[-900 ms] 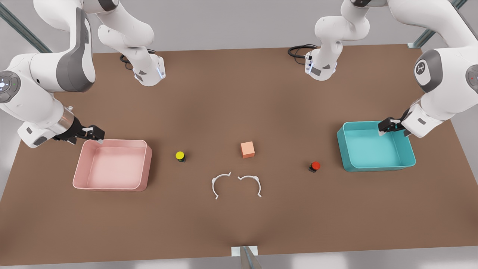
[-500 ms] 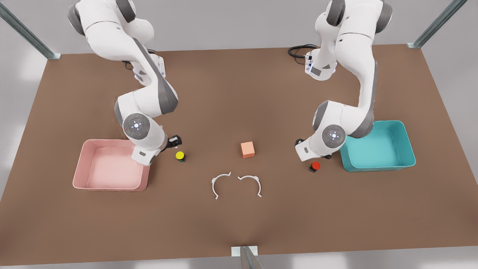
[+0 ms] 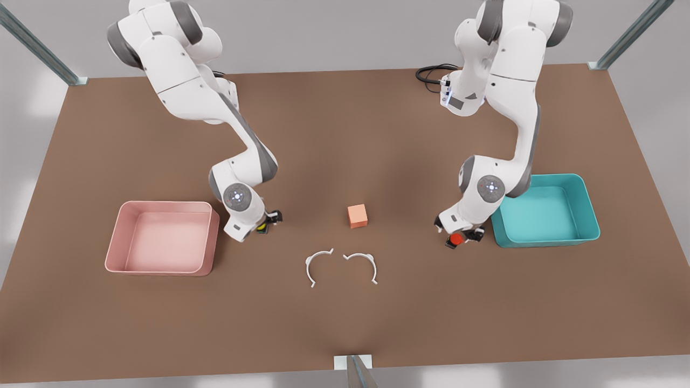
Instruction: Place the red button in the blue storage box with the left arm, and place the yellow button in the pink storage box with the right arm
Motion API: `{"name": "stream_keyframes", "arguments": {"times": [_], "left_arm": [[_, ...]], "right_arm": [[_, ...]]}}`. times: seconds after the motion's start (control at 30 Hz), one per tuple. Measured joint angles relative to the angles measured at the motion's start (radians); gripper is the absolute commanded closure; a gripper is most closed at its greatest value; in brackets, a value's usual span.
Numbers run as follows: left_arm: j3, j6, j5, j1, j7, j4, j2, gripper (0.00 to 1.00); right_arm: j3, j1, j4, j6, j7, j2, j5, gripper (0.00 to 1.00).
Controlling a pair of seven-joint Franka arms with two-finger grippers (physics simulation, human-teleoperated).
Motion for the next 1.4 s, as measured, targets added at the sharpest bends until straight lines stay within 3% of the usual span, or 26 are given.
{"name": "stream_keyframes", "arguments": {"times": [0.37,0.6,0.67,0.73,0.77,0.87,1.03,1.1,1.27,1.4], "left_arm": [[0.0,0.07,0.0,0.015,0.057,-0.02,0.095,0.0],[0.0,0.092,0.001,0.027,0.085,-0.012,0.105,0.11],[0.0,0.099,0.001,0.027,0.092,-0.009,0.109,0.11],[-0.001,0.103,0.002,0.027,0.097,-0.007,0.111,0.12],[-0.001,0.106,0.002,0.026,0.099,-0.004,0.115,0.22],[-0.002,0.11,0.002,0.026,0.105,-0.002,0.118,0.37],[-0.001,0.114,0.003,0.026,0.112,-0.001,0.114,0.49],[-0.001,0.114,0.004,0.026,0.113,-0.001,0.108,0.5],[0.002,0.051,0.006,0.036,0.116,-0.003,-0.041,0.5],[0.004,-0.083,0.006,0.177,0.161,-0.004,-0.17,0.5]], "right_arm": [[0.013,-0.025,-0.092,0.184,0.075,0.025,-0.001,0.0],[0.015,-0.028,-0.169,0.259,0.104,0.03,-0.001,0.01],[0.015,-0.028,-0.171,0.281,0.11,0.034,0.0,0.18],[0.015,-0.027,-0.168,0.305,0.116,0.043,0.0,0.22],[0.015,-0.028,-0.167,0.316,0.118,0.047,0.0,0.22],[0.013,-0.031,-0.172,0.351,0.125,0.055,-0.001,0.24],[0.01,-0.035,-0.175,0.382,0.132,0.057,0.0,0.56],[0.009,-0.035,-0.175,0.39,0.131,0.057,0.003,0.63],[0.008,-0.033,-0.167,0.399,0.125,0.032,0.008,0.64],[0.007,-0.064,-0.088,0.331,0.112,-0.042,0.01,0.63]]}}
